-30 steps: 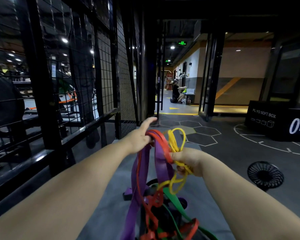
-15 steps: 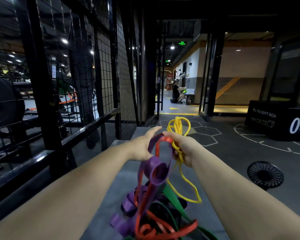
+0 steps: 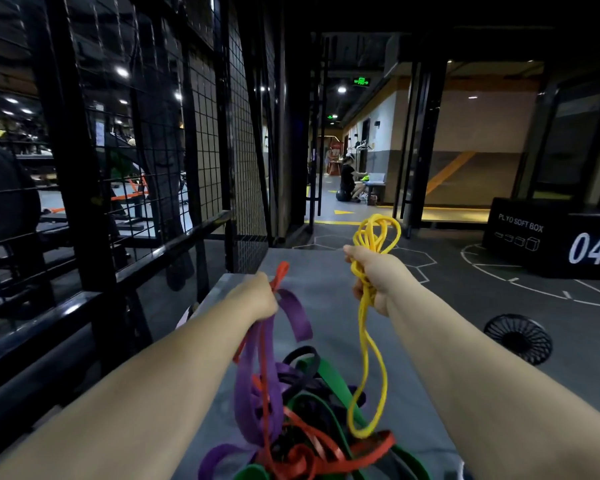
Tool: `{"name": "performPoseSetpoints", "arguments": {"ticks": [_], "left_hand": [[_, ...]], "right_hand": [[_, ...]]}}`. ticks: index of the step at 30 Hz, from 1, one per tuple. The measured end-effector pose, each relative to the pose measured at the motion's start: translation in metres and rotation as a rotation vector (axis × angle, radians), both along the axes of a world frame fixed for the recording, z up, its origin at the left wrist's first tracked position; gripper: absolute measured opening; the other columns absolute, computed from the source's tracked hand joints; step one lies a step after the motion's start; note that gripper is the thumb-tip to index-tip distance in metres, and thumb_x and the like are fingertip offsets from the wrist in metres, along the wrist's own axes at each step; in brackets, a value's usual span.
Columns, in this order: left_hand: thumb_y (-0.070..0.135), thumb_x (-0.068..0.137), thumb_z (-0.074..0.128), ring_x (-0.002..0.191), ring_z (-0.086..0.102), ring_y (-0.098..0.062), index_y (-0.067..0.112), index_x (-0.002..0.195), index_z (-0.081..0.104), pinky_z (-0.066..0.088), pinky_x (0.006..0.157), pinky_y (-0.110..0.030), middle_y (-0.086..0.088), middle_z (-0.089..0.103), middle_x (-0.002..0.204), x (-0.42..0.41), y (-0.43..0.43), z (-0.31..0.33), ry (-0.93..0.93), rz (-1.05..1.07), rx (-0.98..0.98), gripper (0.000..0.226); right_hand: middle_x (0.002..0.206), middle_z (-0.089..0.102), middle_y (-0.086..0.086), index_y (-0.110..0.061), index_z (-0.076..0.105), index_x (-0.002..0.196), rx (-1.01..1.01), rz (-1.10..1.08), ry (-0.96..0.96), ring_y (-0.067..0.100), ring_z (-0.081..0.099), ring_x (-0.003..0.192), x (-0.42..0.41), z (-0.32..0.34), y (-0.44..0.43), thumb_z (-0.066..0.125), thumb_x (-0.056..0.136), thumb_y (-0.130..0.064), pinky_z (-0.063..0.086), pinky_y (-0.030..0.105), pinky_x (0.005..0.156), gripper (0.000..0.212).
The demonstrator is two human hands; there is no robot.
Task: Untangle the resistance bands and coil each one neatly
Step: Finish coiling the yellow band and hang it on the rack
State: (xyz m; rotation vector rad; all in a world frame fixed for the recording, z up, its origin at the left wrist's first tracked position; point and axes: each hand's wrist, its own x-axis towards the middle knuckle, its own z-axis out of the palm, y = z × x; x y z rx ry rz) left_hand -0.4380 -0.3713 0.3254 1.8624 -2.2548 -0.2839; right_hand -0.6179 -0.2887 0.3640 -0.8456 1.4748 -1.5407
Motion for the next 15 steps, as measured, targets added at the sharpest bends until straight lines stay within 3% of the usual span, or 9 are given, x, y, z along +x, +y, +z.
{"name": "performPoseSetpoints", "arguments": {"ticks": [4, 7, 9, 12, 15], "left_hand": [[0.008, 0.092, 0.047, 0.101, 0.056, -0.027, 0.007, 0.149, 0.018, 0.045, 0.079, -0.029, -0.015, 0.052, 0.127, -0.023, 0.014, 0.002, 0.171, -0.078, 0.088, 0.063], [0.011, 0.093, 0.047, 0.116, 0.053, -0.029, 0.012, 0.149, 0.023, 0.044, 0.090, -0.029, -0.014, 0.047, 0.139, -0.033, 0.021, 0.009, 0.272, -0.142, 0.082, 0.062], [0.021, 0.094, 0.052, 0.122, 0.052, -0.025, 0.017, 0.145, 0.036, 0.041, 0.098, -0.028, -0.008, 0.048, 0.143, -0.038, 0.025, 0.010, 0.412, -0.202, 0.087, 0.054], [0.044, 0.097, 0.047, 0.107, 0.061, -0.019, 0.018, 0.120, 0.059, 0.041, 0.104, -0.041, 0.000, 0.065, 0.118, -0.045, 0.044, 0.005, 0.733, -0.322, 0.271, 0.037], [0.063, 0.093, 0.037, 0.101, 0.066, -0.024, 0.017, 0.106, 0.065, 0.048, 0.093, -0.043, -0.002, 0.071, 0.100, -0.049, 0.069, -0.001, 0.952, -0.344, 0.525, 0.056]], "right_hand": [[0.045, 0.036, -0.002, -0.008, 0.061, 0.087, 0.021, 0.017, 0.005, 0.015, 0.034, 0.046, 0.001, -0.004, 0.003, 0.067, 0.090, -0.031, 0.038, 0.028, 0.050, 0.024], [0.048, 0.041, -0.001, -0.011, 0.059, 0.091, 0.050, 0.029, -0.011, 0.016, 0.038, 0.048, 0.002, -0.013, 0.007, 0.069, 0.088, -0.036, 0.043, 0.028, 0.049, 0.027], [0.054, 0.040, 0.000, -0.014, 0.055, 0.084, 0.055, 0.051, -0.028, 0.016, 0.038, 0.049, 0.005, -0.017, 0.012, 0.069, 0.088, -0.040, 0.043, 0.029, 0.051, 0.030], [0.057, 0.042, 0.002, -0.014, 0.052, 0.073, 0.040, 0.057, 0.018, 0.017, 0.039, 0.051, 0.012, -0.022, 0.023, 0.063, 0.091, -0.047, 0.044, 0.031, 0.056, 0.039], [0.068, 0.052, 0.008, -0.012, 0.057, 0.080, 0.003, 0.079, 0.065, 0.024, 0.054, 0.064, 0.017, -0.025, 0.031, 0.055, 0.092, -0.055, 0.052, 0.032, 0.065, 0.044]]}}
